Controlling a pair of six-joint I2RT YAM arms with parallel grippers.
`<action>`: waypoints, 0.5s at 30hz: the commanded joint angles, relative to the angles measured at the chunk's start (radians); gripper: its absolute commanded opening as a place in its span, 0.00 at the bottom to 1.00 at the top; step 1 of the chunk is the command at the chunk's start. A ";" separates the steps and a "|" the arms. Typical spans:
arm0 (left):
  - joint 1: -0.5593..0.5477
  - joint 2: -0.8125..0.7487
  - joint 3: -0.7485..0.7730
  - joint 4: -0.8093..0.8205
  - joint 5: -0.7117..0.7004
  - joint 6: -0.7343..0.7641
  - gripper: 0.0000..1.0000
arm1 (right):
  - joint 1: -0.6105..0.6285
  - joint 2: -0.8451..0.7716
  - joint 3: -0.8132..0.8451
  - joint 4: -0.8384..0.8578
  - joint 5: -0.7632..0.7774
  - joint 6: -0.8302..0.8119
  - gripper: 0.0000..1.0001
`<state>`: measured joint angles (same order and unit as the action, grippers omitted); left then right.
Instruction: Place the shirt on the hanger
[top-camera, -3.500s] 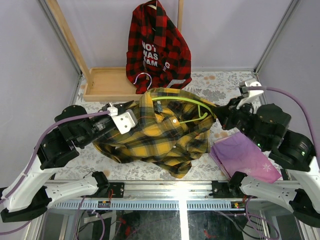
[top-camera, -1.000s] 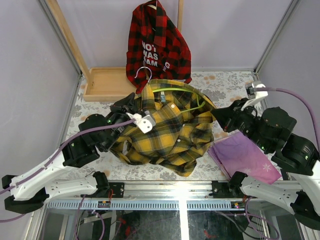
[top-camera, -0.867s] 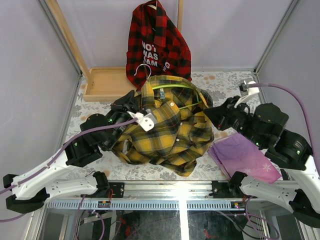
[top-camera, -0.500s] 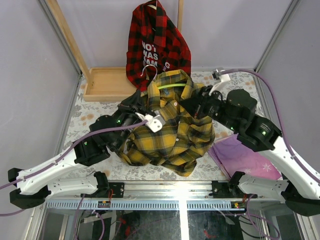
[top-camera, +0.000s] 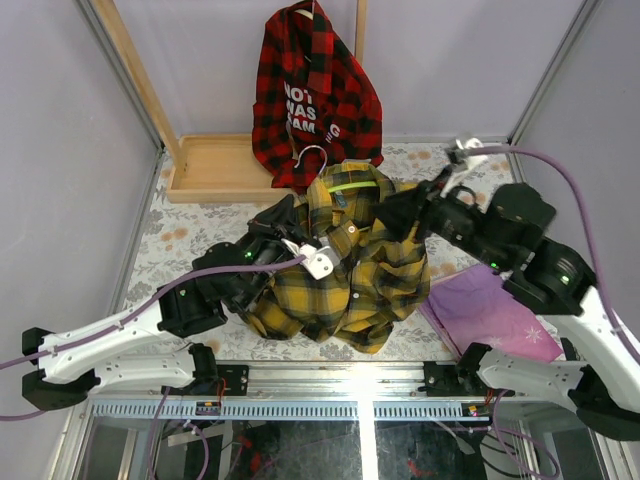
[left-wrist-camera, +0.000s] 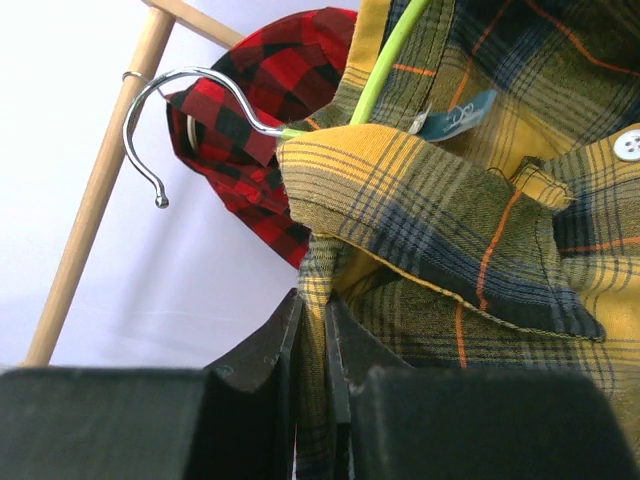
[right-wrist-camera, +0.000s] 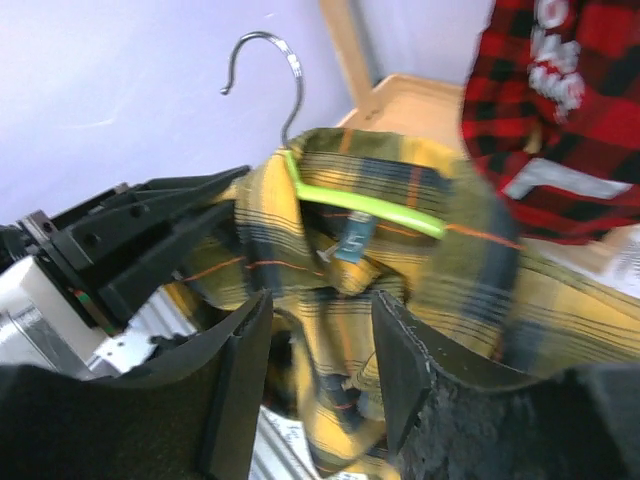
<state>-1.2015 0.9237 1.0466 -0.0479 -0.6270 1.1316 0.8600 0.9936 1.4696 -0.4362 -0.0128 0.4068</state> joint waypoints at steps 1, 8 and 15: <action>-0.007 -0.038 0.003 0.064 0.064 -0.099 0.00 | 0.000 -0.086 0.036 -0.128 0.198 -0.149 0.53; -0.008 -0.028 0.002 0.061 0.125 -0.172 0.00 | 0.000 -0.059 0.119 -0.115 0.166 -0.214 0.55; -0.010 0.002 0.023 0.061 0.184 -0.217 0.00 | -0.001 0.022 0.112 0.071 0.071 -0.143 0.68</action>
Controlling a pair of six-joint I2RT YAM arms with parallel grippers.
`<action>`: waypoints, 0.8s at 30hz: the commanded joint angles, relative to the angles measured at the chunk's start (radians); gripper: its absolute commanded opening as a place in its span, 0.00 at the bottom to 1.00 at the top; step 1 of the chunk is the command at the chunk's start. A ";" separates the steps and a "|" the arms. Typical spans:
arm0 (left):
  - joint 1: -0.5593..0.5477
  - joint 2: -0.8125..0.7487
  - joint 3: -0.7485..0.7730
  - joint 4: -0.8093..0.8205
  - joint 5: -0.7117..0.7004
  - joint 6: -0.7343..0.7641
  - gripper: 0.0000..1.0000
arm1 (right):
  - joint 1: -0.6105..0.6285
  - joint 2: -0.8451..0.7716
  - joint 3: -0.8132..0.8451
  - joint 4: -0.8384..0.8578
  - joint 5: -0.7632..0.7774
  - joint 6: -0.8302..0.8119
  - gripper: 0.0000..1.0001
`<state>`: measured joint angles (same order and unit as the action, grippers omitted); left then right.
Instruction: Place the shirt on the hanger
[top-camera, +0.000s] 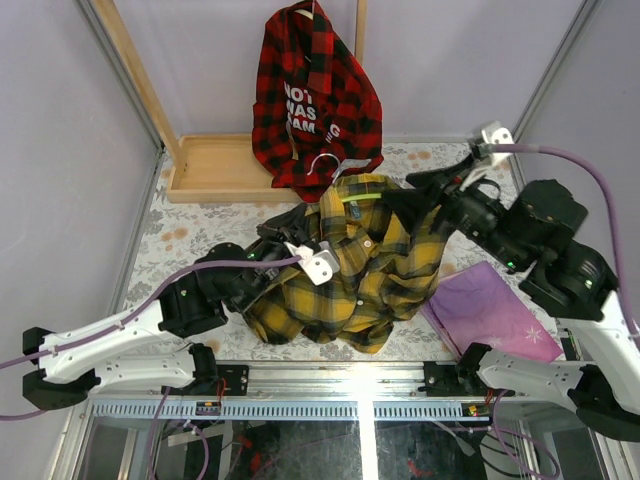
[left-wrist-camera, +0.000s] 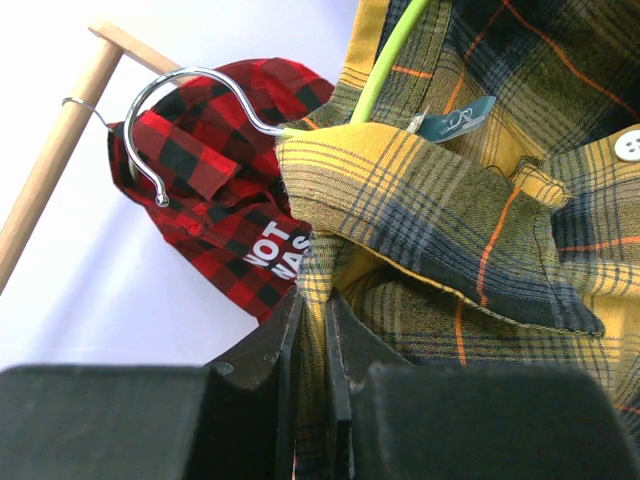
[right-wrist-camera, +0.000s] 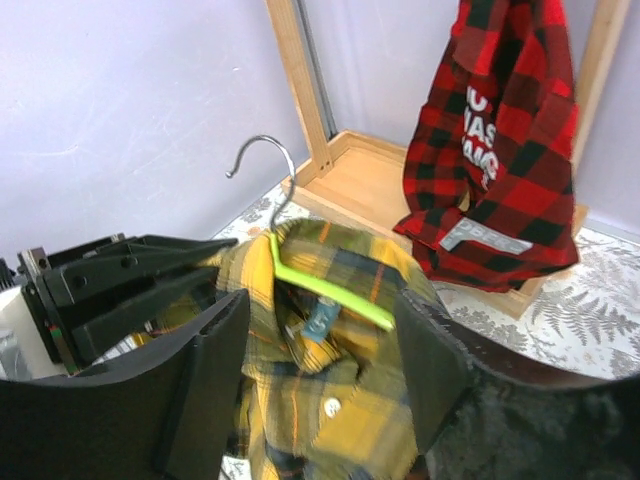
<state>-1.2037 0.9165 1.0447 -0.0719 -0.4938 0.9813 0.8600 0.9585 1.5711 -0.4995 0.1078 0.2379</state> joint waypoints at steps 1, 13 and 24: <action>-0.007 0.015 0.031 0.083 0.054 -0.071 0.00 | 0.000 0.071 0.005 0.160 -0.047 0.047 0.69; -0.006 0.049 0.053 0.078 0.061 -0.075 0.00 | 0.000 0.194 -0.074 0.317 -0.005 0.203 0.62; -0.008 0.034 0.053 0.073 0.066 -0.100 0.03 | 0.000 0.217 -0.086 0.359 0.018 0.196 0.01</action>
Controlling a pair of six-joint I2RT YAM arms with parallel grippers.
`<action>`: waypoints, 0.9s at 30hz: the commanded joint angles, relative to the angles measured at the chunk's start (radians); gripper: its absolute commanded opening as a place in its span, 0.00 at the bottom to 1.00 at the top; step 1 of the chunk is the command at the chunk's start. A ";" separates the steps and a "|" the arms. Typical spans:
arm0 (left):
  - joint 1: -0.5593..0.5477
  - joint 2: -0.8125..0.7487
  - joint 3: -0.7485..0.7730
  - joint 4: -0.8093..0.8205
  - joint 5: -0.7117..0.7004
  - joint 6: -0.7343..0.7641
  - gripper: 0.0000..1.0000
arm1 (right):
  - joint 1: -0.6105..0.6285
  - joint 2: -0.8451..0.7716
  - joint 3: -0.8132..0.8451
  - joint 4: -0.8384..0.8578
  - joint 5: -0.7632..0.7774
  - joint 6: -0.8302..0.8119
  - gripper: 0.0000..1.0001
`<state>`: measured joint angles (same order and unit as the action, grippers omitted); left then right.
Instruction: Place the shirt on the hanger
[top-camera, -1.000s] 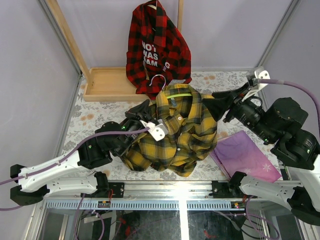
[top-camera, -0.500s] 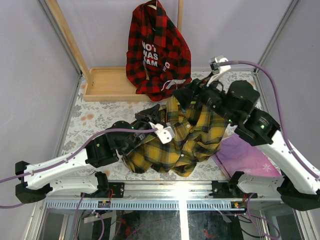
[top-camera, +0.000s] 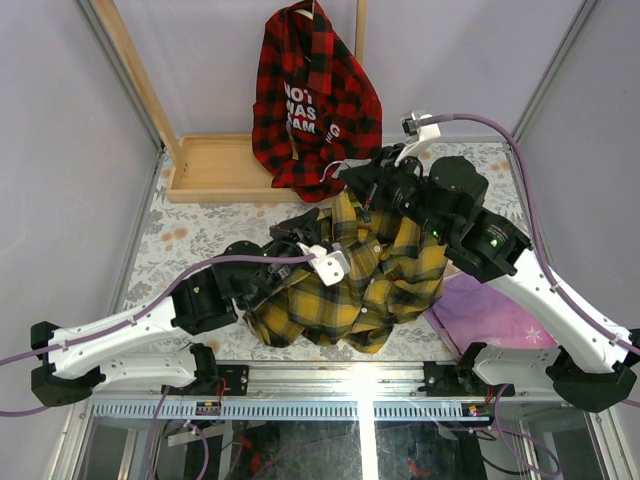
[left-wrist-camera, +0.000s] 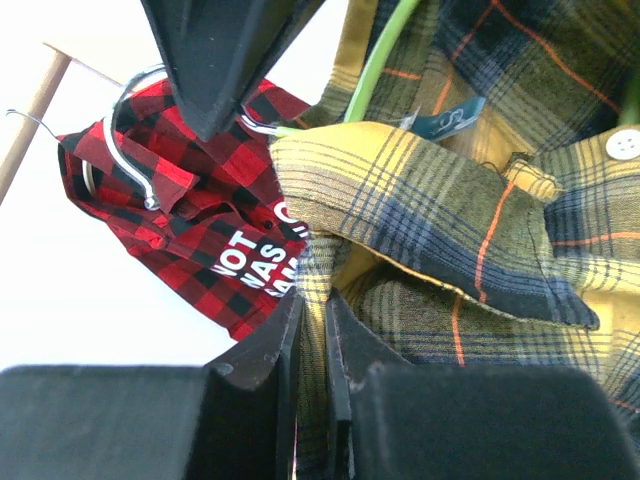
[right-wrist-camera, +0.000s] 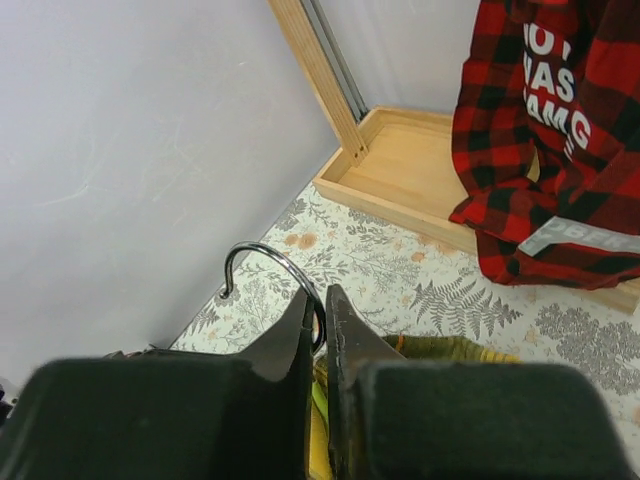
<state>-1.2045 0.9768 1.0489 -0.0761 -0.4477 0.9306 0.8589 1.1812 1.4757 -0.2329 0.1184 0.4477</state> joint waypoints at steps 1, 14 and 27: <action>-0.007 -0.030 0.050 0.070 0.026 -0.065 0.09 | 0.002 -0.011 0.008 0.099 0.006 -0.025 0.00; -0.007 -0.214 0.094 -0.025 0.249 -0.456 0.80 | 0.001 -0.178 -0.062 0.284 -0.005 -0.274 0.00; -0.007 -0.318 -0.030 -0.052 0.124 -0.596 0.85 | 0.001 -0.249 0.058 0.292 0.133 -0.311 0.00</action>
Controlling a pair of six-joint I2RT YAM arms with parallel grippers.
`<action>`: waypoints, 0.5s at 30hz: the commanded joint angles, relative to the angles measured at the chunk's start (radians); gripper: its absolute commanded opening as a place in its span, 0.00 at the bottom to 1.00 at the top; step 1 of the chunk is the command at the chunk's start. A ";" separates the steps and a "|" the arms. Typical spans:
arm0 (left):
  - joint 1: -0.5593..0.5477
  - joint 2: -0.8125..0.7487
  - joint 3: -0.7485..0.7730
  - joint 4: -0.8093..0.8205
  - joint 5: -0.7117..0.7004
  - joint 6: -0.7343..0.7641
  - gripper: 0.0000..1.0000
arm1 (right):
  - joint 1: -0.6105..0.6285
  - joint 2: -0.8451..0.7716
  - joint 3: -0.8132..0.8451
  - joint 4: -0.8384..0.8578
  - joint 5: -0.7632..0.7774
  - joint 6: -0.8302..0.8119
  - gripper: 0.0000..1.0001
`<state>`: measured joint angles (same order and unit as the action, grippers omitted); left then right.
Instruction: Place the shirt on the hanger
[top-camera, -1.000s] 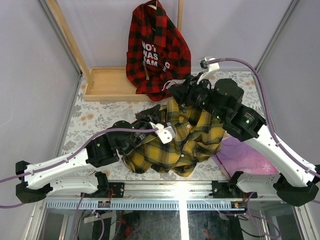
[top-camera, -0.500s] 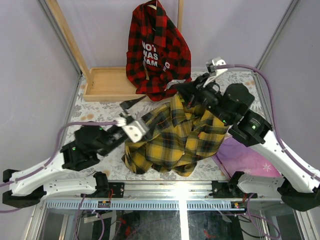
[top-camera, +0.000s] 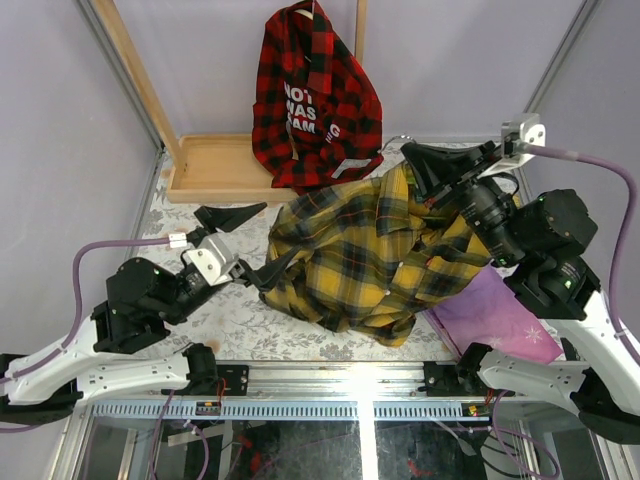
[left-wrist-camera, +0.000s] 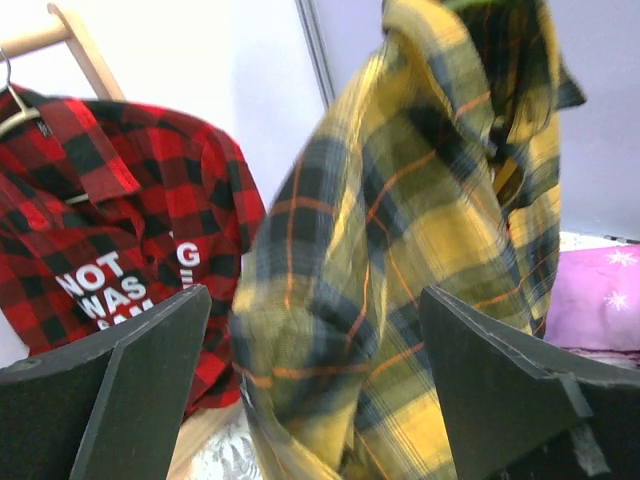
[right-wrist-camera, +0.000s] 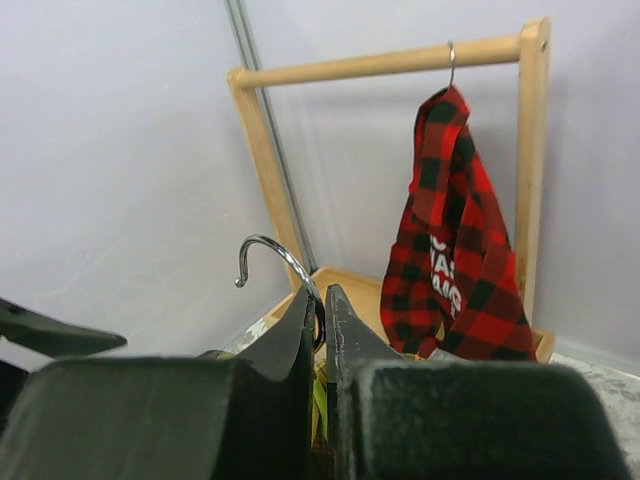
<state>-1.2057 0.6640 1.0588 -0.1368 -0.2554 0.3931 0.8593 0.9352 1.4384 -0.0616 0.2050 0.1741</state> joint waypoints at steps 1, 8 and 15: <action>-0.005 -0.004 -0.051 0.014 -0.093 -0.057 0.85 | 0.001 -0.001 0.109 0.119 0.039 -0.041 0.00; -0.006 -0.008 -0.108 0.053 -0.229 -0.049 0.82 | 0.001 -0.003 0.174 0.103 -0.002 -0.046 0.00; -0.006 -0.056 -0.174 0.127 -0.302 -0.035 0.79 | 0.001 -0.041 0.145 0.135 -0.093 -0.061 0.00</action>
<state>-1.2057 0.6384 0.9146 -0.1219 -0.4828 0.3634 0.8593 0.9306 1.5604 -0.0616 0.1825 0.1406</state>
